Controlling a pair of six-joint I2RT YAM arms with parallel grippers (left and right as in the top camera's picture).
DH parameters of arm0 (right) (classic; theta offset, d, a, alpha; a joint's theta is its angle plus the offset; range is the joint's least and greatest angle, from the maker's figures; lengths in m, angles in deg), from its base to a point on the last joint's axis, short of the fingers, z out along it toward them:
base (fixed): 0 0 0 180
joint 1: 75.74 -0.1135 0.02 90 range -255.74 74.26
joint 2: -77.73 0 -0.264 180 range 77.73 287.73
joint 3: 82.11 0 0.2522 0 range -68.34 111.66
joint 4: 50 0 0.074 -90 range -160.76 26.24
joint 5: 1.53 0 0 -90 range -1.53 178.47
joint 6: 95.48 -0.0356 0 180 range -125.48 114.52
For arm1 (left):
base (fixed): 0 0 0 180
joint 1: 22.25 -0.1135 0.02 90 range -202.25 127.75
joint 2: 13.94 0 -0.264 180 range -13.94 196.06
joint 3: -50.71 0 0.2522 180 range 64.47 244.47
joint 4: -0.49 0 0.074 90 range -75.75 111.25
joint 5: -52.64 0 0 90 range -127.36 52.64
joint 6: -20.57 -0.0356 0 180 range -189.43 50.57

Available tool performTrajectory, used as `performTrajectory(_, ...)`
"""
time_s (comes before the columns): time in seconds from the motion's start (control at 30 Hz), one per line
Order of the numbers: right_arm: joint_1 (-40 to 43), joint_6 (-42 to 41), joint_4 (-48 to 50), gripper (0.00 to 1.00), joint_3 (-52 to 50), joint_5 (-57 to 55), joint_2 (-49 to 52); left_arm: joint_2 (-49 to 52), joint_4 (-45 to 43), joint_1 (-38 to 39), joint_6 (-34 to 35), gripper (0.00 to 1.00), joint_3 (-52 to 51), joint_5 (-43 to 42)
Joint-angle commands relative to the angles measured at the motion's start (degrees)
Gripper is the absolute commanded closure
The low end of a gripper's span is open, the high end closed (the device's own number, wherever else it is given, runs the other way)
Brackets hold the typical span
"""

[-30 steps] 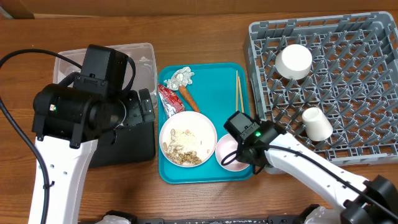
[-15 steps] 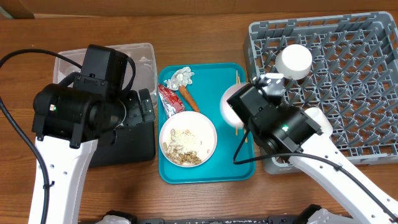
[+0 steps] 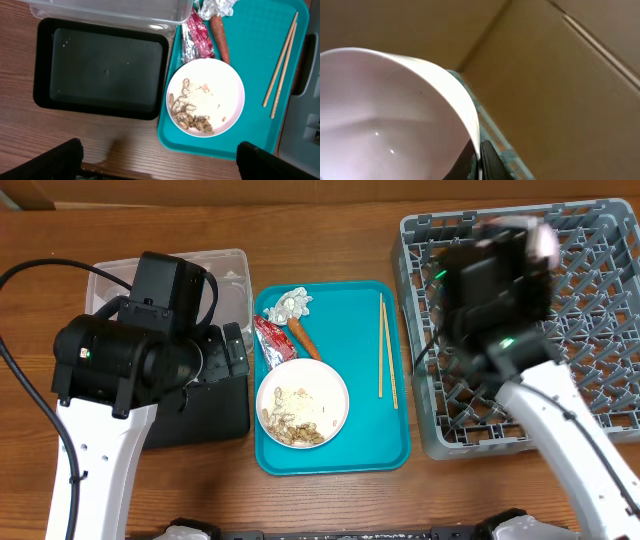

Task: Sort waste into correct bins and load items into the dishwasher
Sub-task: 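Carry the pink bowl to the rack's back right corner and release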

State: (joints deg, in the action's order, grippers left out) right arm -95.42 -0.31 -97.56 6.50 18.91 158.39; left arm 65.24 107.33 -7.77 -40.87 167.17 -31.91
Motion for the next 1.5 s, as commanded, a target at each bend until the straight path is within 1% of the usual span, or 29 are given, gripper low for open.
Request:
performTrajectory(0.0,7.8,11.6,3.7,0.96,1.4,4.0,1.9,0.2,-0.1,-0.3,-0.2,0.0,0.5,0.9)
performTrajectory(0.13,15.7,12.1,7.4,0.96,1.4,6.3,5.9,0.2,-0.1,-0.3,-0.2,0.0,0.5,0.9)
performTrajectory(0.33,20.4,13.3,11.8,0.96,1.4,6.9,12.5,0.2,-0.1,-0.3,-0.2,0.0,0.5,0.9)
performTrajectory(0.43,20.9,18.4,17.4,0.96,1.4,6.8,16.1,0.2,-0.1,-0.3,-0.2,0.0,0.5,0.9)
performTrajectory(0.6,21.3,29.7,26.9,0.96,1.4,6.6,21.9,0.2,-0.1,-0.3,-0.2,0.0,0.5,0.9)
performTrajectory(0.73,22.8,36.1,34.9,0.96,1.4,6.7,25.0,0.2,-0.1,-0.3,-0.2,0.0,0.5,0.9)
performTrajectory(0.83,23.7,39.8,38.9,0.96,1.4,6.8,26.0,0.2,-0.1,-0.3,-0.2,0.0,0.5,0.9)
performTrajectory(0.97,24.3,40.1,39.0,0.96,1.3,7.8,26.2,0.2,-0.1,-0.3,-0.2,0.0,0.5,0.9)
performTrajectory(1.03,24.3,40.0,37.6,0.96,1.3,8.4,26.2,0.2,-0.1,-0.3,-0.2,0.0,0.5,0.9)
performTrajectory(1.27,24.2,35.1,30.8,0.96,1.3,8.4,26.2,0.2,-0.1,-0.3,-0.2,0.0,0.5,0.9)
performTrajectory(1.47,24.3,35.3,30.9,0.96,1.3,8.4,26.2,0.2,-0.1,-0.3,-0.2,0.0,0.5,0.9)
